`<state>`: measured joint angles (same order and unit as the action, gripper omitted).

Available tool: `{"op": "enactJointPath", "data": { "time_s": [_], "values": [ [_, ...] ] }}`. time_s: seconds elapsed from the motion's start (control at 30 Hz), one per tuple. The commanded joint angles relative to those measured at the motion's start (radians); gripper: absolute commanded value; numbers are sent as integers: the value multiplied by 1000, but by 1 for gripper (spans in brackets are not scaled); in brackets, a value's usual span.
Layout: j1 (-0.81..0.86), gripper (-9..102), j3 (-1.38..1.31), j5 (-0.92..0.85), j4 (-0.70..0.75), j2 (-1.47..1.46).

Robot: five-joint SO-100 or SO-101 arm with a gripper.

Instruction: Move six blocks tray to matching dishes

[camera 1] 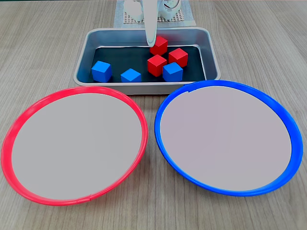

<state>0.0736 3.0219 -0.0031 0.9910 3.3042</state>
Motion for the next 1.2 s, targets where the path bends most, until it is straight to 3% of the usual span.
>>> {"op": "enactJointPath", "data": {
  "time_s": [0.0,1.17],
  "values": [
    [5,0,0,5,5,25],
    [-8,2,0,-6,8,25]
  ]
}}
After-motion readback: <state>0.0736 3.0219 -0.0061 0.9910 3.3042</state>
